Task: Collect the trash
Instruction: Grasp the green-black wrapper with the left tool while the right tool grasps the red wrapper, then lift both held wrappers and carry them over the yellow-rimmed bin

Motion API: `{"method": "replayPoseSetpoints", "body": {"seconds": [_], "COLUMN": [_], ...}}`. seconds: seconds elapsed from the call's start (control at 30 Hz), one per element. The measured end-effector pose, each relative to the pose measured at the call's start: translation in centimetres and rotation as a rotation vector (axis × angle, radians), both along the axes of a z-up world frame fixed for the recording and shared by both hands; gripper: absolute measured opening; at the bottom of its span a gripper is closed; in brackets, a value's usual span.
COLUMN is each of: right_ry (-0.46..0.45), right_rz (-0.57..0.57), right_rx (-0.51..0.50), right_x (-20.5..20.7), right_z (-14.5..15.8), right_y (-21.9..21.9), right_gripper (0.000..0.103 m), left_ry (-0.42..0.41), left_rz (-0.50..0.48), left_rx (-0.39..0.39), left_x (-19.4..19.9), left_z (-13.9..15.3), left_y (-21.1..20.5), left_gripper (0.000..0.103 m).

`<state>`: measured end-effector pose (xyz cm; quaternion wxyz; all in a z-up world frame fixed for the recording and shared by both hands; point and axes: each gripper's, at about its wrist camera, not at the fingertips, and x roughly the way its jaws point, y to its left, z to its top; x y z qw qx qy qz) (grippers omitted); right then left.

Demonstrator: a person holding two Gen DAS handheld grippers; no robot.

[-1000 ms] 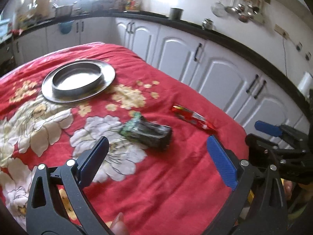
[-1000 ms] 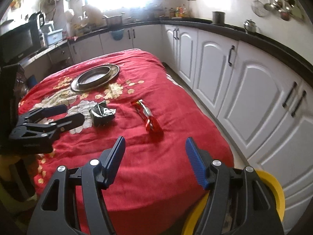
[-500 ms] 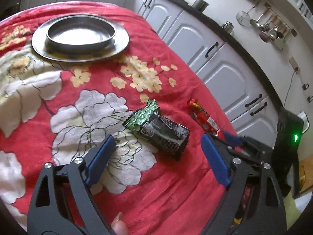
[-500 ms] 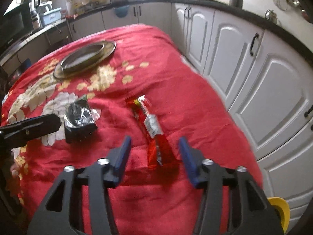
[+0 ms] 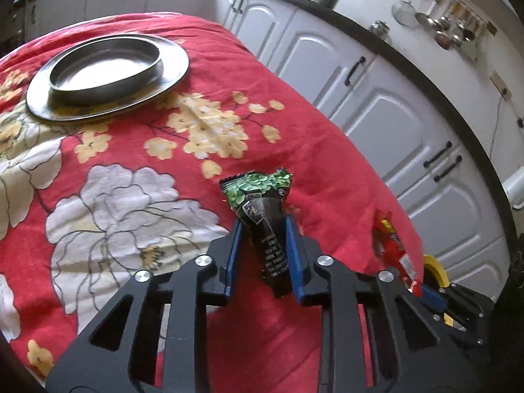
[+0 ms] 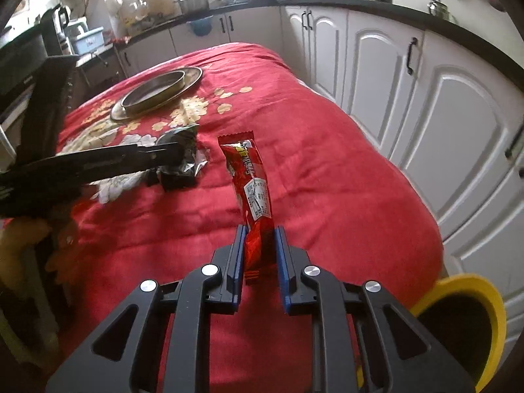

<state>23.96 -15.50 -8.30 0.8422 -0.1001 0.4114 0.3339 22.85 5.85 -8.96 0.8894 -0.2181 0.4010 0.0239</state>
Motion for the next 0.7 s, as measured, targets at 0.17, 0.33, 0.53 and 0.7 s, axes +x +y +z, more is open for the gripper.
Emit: {"method": "replayPoseSetpoints", "body": {"seconds": [0.17, 0.33, 0.53, 0.7], "right_ry": [-0.006, -0.024, -0.037, -0.051], "right_rz": [-0.051, -0.099, -0.168, -0.223], "right_rx": [0.062, 0.089, 0.122, 0.14], "right_x": [-1.5, -2.9, -3.9, -4.8], "right_z": [1.3, 2.3, 3.5, 4.1], "right_y": [-3.4, -6.4, -10.0, -12.8], "right_gripper": [0.017, 0.017, 0.017, 0.017], "left_ry": [-0.031, -0.052, -0.096, -0.136], "left_rz": [-0.048, -0.1, -0.172, -0.233], "left_rx": [0.018, 0.017, 0.023, 0.035], "left_x": [-0.9, -1.7, -2.7, -3.3], "left_z": [1.0, 1.8, 3.4, 4.8], "left_y": [-1.5, -3.5, -6.4, -8.9], "left_gripper": [0.014, 0.014, 0.014, 0.014]}}
